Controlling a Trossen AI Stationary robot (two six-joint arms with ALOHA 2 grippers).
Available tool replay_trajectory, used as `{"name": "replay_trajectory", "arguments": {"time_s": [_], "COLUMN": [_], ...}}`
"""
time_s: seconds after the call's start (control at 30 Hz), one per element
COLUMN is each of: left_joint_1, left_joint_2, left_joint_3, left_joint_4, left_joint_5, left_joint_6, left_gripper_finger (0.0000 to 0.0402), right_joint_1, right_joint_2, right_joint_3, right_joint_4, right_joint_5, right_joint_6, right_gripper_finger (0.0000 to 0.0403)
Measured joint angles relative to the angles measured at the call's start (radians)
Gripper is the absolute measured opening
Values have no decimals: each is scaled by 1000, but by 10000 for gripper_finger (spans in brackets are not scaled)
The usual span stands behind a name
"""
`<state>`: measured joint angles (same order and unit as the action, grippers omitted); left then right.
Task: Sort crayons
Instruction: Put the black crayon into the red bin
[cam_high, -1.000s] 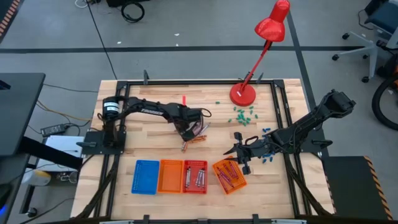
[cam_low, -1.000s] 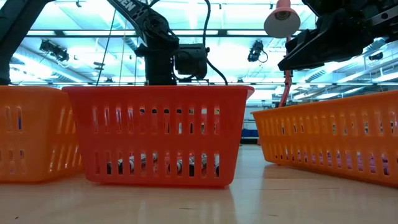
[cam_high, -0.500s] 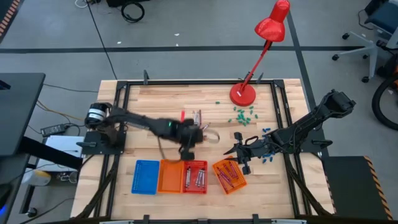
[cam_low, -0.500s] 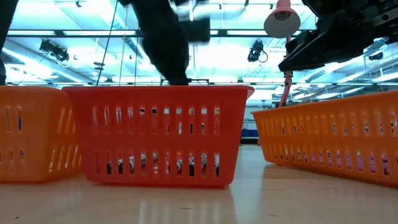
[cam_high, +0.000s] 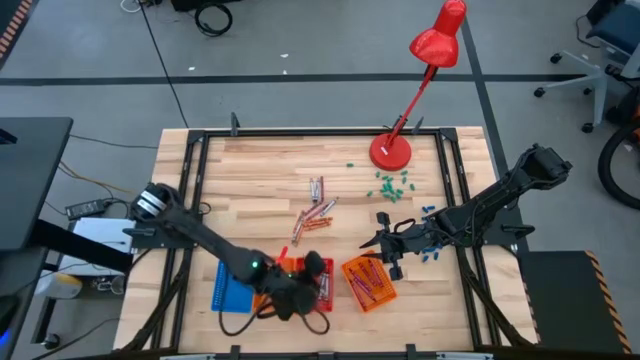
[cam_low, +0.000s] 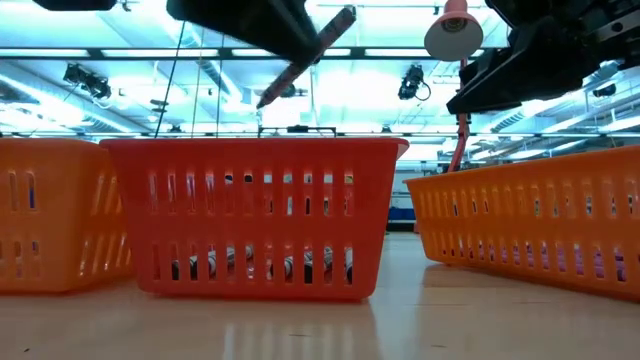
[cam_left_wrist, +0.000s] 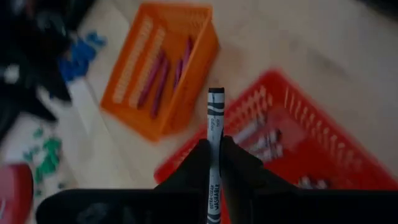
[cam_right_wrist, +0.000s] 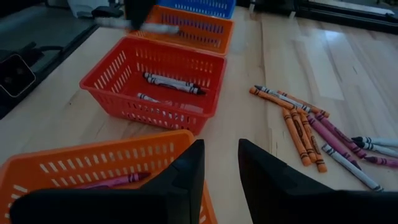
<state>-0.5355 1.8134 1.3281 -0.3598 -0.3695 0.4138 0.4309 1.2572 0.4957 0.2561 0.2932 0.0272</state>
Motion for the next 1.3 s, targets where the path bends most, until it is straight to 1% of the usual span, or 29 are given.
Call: {"name": "replay_trajectory", "arguments": {"time_s": [0.03, 0.1, 0.3, 0.4, 0.5, 0.67, 0.87, 1.07, 1.2, 1.3], "left_joint_1": [-6, -12, -5, -5, 0, 15, 28, 29, 35, 36], "left_joint_2": [14, 37, 56, 56, 56, 55, 54, 54, 54, 54], "left_joint_3": [0, 0, 0, 0, 0, 0, 0, 0, 0, 0], "left_joint_4": [38, 60, 43, 47, 50, 46, -8, -13, -38, -72], "left_joint_5": [-4, -11, -28, -60, -65, -65, -64, -64, -64, -64], "left_joint_6": [9, 22, 33, 117, 212, 320, 435, 607, 624, 641], "left_gripper_finger": [32, 32, 32, 32, 32, 40, 66, 69, 70, 70], "right_joint_1": [0, 0, 0, 0, 0, -7, -15, 8, 24, 31], "right_joint_2": [0, 0, 0, 0, 0, 0, 0, 0, 0, 0], "right_joint_3": [0, 0, 0, 0, 0, 0, 0, 0, 0, 0], "right_joint_4": [-1, 4, 4, 4, 6, 6, 14, 54, 88, 124], "right_joint_5": [0, 0, 1, 1, 1, 4, 9, 107, 160, 169], "right_joint_6": [3, 4, -2, -27, -56, -82, -8, 73, 101, 105], "right_gripper_finger": [103, 103, 103, 103, 103, 103, 103, 103, 103, 103]}}
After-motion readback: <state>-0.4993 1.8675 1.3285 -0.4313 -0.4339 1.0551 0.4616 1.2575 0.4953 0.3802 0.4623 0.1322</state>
